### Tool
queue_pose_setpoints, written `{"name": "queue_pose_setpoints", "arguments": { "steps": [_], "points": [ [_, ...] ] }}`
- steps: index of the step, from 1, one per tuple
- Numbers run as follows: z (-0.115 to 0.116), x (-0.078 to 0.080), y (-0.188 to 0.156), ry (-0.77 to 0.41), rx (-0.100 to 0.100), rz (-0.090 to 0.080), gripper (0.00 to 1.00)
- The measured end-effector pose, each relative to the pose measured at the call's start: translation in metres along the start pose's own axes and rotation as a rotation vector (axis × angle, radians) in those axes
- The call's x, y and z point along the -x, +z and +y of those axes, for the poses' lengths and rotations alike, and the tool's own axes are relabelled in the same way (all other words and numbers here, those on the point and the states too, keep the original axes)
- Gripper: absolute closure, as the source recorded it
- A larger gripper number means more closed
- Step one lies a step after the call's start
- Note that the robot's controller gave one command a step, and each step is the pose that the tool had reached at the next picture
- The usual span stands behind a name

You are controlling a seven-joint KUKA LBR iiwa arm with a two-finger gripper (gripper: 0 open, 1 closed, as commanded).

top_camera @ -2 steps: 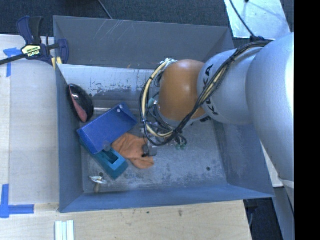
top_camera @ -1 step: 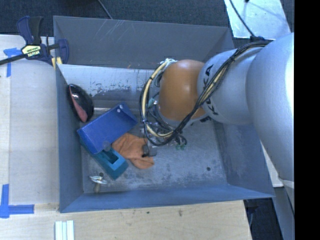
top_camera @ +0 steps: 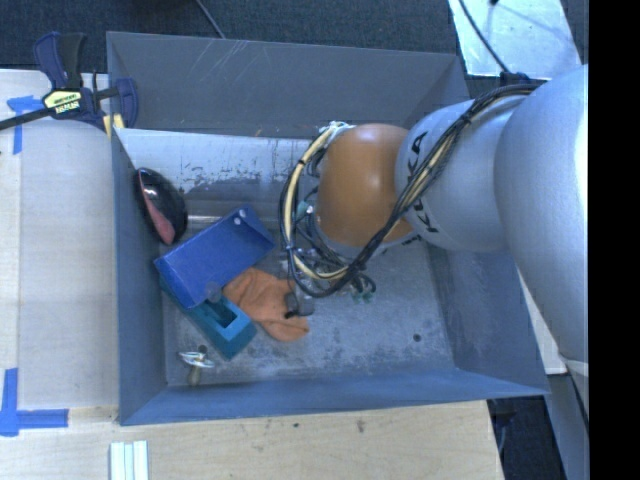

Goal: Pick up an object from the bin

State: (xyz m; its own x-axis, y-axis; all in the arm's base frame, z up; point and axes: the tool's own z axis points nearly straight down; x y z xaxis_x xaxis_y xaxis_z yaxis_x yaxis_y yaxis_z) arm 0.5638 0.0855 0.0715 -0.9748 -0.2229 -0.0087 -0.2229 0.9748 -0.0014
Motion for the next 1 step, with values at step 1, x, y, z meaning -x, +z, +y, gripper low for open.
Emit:
{"name": "queue_pose_setpoints", "arguments": {
  "steps": [1],
  "points": [
    [-0.0015,-0.015,-0.1936,-0.048,0.0,-0.004,1.0]
  ]
}}
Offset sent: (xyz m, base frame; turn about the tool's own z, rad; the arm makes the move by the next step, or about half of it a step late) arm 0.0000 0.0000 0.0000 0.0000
